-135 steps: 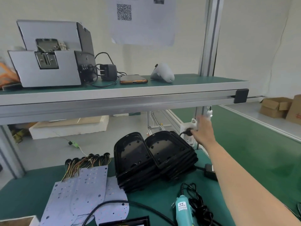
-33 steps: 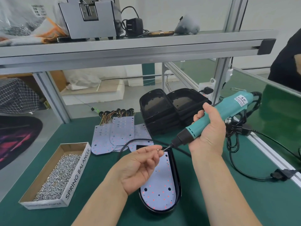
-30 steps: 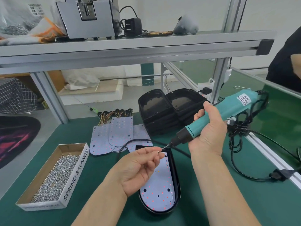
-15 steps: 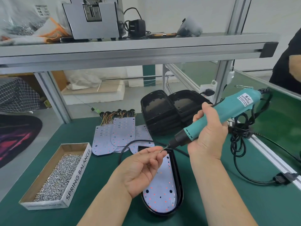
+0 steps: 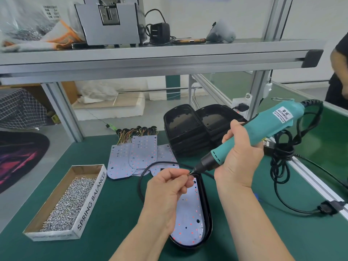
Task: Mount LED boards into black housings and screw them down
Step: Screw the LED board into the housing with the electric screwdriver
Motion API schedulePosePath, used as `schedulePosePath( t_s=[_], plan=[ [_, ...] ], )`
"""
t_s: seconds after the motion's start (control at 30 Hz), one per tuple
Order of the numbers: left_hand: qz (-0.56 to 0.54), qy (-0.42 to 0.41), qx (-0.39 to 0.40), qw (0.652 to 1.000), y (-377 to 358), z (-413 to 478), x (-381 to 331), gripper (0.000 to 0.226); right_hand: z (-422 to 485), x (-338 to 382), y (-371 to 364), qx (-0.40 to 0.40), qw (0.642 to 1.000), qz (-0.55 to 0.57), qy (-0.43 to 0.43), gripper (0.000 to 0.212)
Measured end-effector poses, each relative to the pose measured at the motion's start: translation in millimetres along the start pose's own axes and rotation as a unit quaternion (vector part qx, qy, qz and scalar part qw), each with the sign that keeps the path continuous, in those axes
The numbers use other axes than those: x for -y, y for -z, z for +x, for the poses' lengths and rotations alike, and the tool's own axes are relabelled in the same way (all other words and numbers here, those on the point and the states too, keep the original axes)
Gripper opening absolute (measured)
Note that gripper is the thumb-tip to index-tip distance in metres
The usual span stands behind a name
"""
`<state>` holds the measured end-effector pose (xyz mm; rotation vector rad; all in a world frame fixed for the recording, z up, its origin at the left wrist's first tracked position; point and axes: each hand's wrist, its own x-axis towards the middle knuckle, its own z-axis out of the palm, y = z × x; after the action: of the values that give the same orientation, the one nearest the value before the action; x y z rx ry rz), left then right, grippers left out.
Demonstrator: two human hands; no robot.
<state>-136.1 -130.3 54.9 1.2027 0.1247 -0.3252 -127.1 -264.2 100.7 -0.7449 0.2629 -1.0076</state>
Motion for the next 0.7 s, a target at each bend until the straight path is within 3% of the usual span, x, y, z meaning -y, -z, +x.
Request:
schedulePosePath(
  t_s=[0.2, 0.37, 0.47, 0.53, 0.6, 0.7],
  plan=[
    [0.023, -0.002, 0.021, 1.0, 0, -3, -1, 0.017, 7, -4, 6, -0.043, 0.998, 0.005, -0.036, 0.021],
    [0.049, 0.005, 0.054, 0.997, 13, 3, -8, 0.034, 15, -3, 8, -0.051, 0.998, 0.015, -0.042, 0.022],
    [0.036, 0.021, 0.025, 0.999, 28, 10, -13, 0.021, 20, -3, 11, -0.041, 0.998, 0.019, -0.035, 0.022],
    [0.13, -0.002, -0.08, 0.988, 44, 22, -10, 0.015, 25, -6, 13, -0.027, 0.999, 0.0, -0.026, 0.023],
    [0.279, 0.004, -0.148, 0.949, 54, 29, -4, 0.04, 28, -13, 17, -0.008, 0.999, -0.046, -0.01, 0.024],
    [0.397, 0.07, -0.077, 0.912, 49, 26, 1, 0.062, 28, -28, 24, 0.027, 0.992, -0.119, 0.013, 0.02]
  ],
)
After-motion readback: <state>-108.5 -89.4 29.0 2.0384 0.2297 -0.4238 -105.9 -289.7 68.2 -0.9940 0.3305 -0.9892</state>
